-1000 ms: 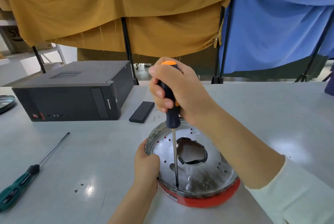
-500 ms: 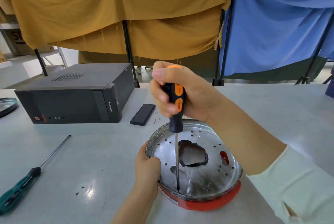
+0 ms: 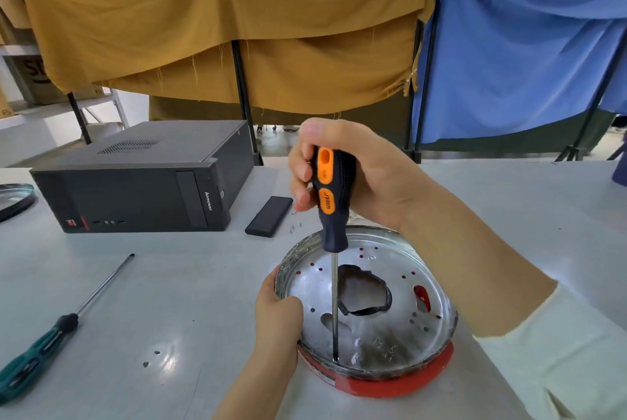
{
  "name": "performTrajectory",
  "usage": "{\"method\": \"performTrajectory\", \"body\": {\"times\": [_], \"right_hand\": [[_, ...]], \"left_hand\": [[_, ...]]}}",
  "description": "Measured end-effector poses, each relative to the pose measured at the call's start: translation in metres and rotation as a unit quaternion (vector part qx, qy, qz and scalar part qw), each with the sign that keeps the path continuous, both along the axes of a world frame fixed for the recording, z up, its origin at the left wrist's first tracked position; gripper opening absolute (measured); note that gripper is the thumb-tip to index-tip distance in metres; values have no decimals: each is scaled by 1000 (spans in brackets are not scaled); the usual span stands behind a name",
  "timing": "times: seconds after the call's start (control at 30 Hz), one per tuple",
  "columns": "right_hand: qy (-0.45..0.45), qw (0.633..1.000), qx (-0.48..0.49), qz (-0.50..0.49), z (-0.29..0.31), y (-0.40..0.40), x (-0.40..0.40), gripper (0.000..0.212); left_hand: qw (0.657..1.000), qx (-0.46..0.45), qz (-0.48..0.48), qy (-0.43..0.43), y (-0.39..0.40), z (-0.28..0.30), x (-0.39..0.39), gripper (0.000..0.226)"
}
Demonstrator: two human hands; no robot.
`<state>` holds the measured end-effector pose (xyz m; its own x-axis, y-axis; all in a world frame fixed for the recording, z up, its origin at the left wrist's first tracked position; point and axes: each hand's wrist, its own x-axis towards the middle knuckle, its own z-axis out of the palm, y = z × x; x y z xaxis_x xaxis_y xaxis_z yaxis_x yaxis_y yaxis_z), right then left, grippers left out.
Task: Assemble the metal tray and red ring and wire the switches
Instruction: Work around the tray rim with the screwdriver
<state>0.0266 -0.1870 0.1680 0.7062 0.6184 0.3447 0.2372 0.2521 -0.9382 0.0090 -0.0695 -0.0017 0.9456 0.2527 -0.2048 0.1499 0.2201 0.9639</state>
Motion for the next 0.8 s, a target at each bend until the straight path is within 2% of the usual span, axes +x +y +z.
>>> {"method": "performTrajectory", "body": {"times": [0.07, 0.13, 0.17, 0.23, 0.3, 0.37, 0.43, 0.5, 0.57, 0.63, 0.7, 0.8], "right_hand": [[17, 998, 14, 60, 2, 0, 1, 22], [38, 997, 34, 57, 0, 4, 1, 23], [42, 998, 47, 23, -2, 7, 1, 25], [10, 991, 79, -106, -11, 14, 0, 31], [-56, 961, 102, -252, -18, 20, -4, 34], [-92, 940, 102, -312, -20, 21, -6, 32], [-87, 963, 67, -247, -15, 15, -5, 32], [-53, 995, 7, -84, -6, 7, -1, 29], [-29, 997, -32, 61, 1, 2, 2, 21], [-12, 993, -28, 116, 2, 4, 2, 20], [11, 996, -12, 85, -1, 8, 2, 25], [3, 993, 34, -114, -12, 16, 1, 34]], "left_hand": [[1000, 0, 2, -1, 0, 0, -1, 65], [1000, -3, 5, -4, 0, 1, -1, 65], [1000, -5, 6, -5, 0, 1, -1, 65], [1000, -8, 9, -4, 0, 0, -1, 66], [1000, -11, 6, -2, -1, 0, -1, 67], [1000, -9, 3, 0, 0, 1, -2, 67], [1000, -3, 3, 0, 0, 1, -2, 68], [1000, 4, 2, 2, -1, 0, -1, 69], [1000, 8, 7, 2, -1, -1, -1, 68], [1000, 7, 12, -2, 0, -2, 0, 68], [1000, 5, 16, -5, 1, -3, -1, 68], [1000, -2, 16, -6, 1, -3, -1, 69]]}}
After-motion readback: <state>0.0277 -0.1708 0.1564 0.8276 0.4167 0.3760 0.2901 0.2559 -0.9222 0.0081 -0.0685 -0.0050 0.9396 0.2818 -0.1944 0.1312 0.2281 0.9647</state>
